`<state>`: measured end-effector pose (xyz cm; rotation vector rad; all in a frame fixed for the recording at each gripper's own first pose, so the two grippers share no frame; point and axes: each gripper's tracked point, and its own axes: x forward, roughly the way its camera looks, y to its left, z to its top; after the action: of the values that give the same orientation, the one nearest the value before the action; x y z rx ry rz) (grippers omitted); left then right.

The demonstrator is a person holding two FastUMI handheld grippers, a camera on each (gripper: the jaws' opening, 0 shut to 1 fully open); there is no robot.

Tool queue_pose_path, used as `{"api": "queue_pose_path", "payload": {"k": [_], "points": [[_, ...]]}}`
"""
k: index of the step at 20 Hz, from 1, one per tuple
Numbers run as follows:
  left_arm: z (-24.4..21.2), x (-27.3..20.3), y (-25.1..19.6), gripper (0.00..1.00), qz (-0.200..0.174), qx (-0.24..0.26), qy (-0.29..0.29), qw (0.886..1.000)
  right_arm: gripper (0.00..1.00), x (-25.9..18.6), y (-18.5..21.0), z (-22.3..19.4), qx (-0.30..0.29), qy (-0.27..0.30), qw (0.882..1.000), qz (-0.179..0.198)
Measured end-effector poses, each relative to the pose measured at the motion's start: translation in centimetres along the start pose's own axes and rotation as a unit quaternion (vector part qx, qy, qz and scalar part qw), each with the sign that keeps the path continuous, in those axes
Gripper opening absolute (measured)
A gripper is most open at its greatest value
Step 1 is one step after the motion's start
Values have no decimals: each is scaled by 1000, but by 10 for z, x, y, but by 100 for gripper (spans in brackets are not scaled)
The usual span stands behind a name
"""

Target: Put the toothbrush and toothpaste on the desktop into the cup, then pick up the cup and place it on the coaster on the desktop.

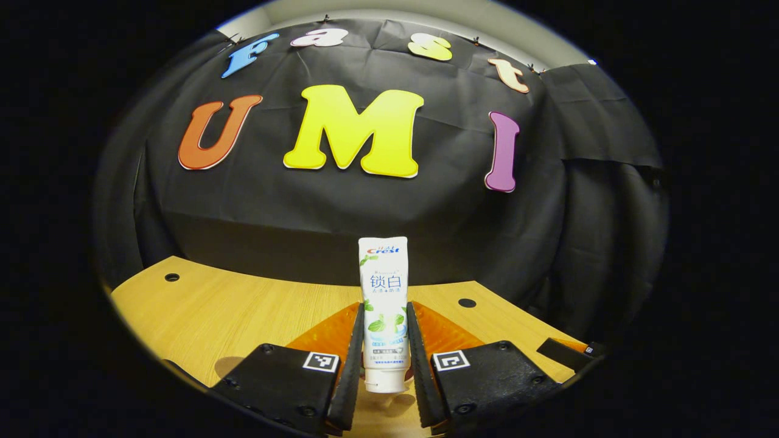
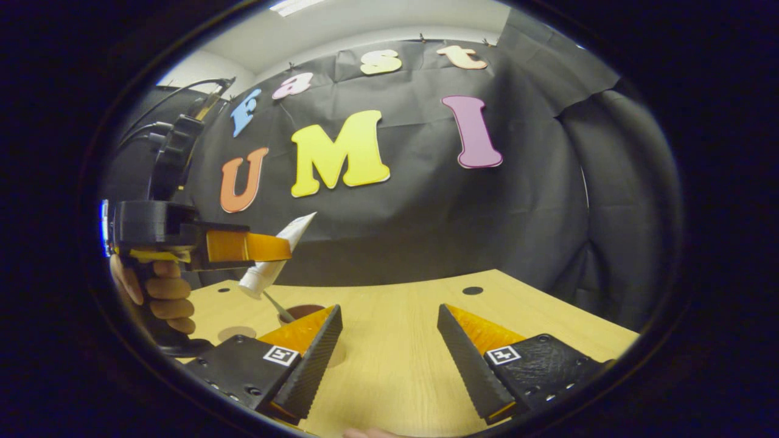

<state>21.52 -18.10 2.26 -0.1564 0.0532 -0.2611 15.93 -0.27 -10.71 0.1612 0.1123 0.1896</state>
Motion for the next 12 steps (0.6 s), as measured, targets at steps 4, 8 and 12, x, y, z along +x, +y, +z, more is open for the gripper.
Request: {"api": "queue_pose_path", "payload": {"k": [4, 8, 12], "points": [[-12, 4, 0, 43, 11, -1, 15, 1000, 96, -4, 3, 1, 18, 3, 1000, 13], [-8, 4, 1, 45, 15, 0, 10, 1000, 96, -7, 4, 0, 26, 5, 999, 18], [2, -6, 1, 44, 11, 5, -7, 1000, 96, -6, 4, 0, 16, 2, 1000, 14]]}}
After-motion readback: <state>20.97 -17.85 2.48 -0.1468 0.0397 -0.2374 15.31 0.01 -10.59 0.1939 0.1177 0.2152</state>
